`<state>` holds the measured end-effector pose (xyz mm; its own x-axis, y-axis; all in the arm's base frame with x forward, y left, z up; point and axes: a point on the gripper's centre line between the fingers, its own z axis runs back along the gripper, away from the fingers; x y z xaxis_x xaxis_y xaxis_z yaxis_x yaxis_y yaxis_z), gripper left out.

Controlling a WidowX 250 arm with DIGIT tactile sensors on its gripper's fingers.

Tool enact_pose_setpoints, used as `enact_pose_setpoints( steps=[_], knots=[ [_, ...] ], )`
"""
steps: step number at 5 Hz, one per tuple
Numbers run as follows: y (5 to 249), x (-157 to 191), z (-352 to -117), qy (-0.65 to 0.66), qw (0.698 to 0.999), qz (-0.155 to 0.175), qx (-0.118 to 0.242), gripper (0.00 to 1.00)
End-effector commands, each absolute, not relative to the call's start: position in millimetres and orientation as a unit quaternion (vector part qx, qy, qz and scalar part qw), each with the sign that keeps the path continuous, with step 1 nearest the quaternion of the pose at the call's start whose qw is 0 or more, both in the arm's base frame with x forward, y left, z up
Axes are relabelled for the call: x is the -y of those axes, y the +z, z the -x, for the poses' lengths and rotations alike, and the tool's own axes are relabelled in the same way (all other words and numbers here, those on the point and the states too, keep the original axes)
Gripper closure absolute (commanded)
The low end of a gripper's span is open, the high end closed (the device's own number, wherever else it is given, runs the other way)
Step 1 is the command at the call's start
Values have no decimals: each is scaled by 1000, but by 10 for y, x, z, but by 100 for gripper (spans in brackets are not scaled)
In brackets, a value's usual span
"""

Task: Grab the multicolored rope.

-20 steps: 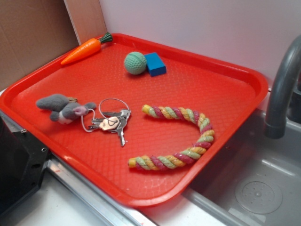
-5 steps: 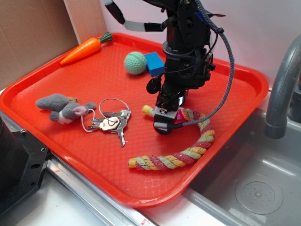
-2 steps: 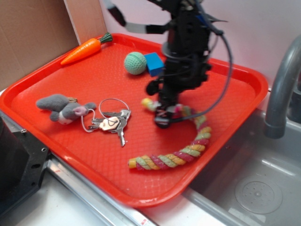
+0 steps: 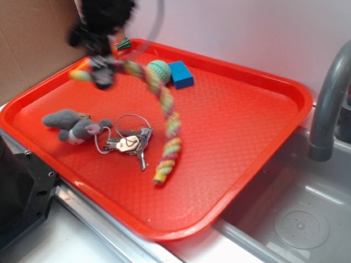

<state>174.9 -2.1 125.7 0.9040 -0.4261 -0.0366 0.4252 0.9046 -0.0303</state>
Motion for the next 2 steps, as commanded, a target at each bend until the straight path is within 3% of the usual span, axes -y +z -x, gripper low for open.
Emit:
enact_pose_setpoints(
  steps=[1, 2],
  knots=[
    [2238, 100, -1559, 0, 999, 10, 42, 100],
    [2727, 166, -1668, -23, 999, -10, 41, 100]
  ],
)
